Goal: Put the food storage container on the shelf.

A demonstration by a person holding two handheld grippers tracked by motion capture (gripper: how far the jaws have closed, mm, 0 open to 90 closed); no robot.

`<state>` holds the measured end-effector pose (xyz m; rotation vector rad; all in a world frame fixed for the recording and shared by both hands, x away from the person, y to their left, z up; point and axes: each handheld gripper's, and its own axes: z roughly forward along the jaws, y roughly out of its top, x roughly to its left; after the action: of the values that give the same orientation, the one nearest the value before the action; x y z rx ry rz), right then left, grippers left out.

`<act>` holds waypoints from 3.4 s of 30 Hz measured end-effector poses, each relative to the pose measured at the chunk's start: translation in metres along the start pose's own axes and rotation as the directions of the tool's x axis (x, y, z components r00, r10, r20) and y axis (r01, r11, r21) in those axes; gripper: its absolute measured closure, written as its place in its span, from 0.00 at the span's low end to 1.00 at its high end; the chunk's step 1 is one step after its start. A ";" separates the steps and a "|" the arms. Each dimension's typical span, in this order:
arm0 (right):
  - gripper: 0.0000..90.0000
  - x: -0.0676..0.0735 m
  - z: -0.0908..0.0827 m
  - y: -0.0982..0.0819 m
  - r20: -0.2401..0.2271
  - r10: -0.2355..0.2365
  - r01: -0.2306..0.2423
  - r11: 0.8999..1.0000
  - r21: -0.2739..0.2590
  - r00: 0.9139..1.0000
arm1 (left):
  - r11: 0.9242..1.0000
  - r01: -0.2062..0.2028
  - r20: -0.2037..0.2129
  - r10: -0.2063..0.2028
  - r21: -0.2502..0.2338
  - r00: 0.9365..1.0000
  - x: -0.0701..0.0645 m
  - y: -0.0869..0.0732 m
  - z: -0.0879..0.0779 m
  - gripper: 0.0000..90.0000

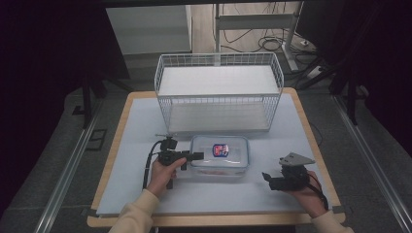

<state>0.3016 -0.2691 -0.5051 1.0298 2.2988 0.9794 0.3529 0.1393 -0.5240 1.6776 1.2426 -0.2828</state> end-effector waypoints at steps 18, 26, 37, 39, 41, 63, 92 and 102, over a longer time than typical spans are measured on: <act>0.15 -0.009 0.017 0.050 -0.283 0.257 -0.269 0.963 -0.004 0.924 | 1.000 0.006 -0.002 -0.006 -0.007 1.000 0.000 -0.001 -0.001 0.29; 0.18 -0.017 0.045 0.062 -0.345 0.362 -0.366 0.929 0.056 0.866 | 1.000 0.006 -0.002 -0.006 -0.007 1.000 0.000 -0.001 -0.001 0.29; 0.18 -0.015 0.068 0.064 -0.408 0.429 -0.403 0.903 0.152 0.806 | 1.000 0.004 -0.001 -0.004 -0.007 1.000 0.000 -0.001 -0.001 0.29; 0.19 -0.015 0.069 0.063 -0.417 0.442 -0.414 0.896 0.161 0.794 | 1.000 0.004 -0.001 -0.004 -0.007 1.000 0.000 -0.001 -0.001 0.29; 0.19 -0.015 0.071 0.062 -0.440 0.460 -0.426 0.887 0.180 0.772 | 1.000 0.004 -0.001 -0.004 -0.008 1.000 0.000 -0.001 -0.001 0.29; 0.42 -0.017 0.063 0.057 -0.462 0.546 -0.519 0.832 0.198 0.699 | 0.999 -0.027 -0.024 0.026 -0.038 0.999 -0.007 -0.006 -0.005 0.32; 0.54 -0.004 0.036 0.048 -0.485 0.458 -0.486 0.871 0.076 0.745 | 0.991 -0.074 -0.052 0.068 -0.116 0.996 -0.026 -0.028 -0.025 0.49; 0.55 -0.004 0.031 0.048 -0.484 0.442 -0.481 0.876 0.049 0.755 | 0.986 -0.116 -0.087 0.106 -0.117 0.991 -0.035 -0.028 -0.026 0.49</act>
<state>0.3460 -0.2362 -0.4891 1.5066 2.3956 1.6814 0.3052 0.1390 -0.5044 1.6591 1.1954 -0.0707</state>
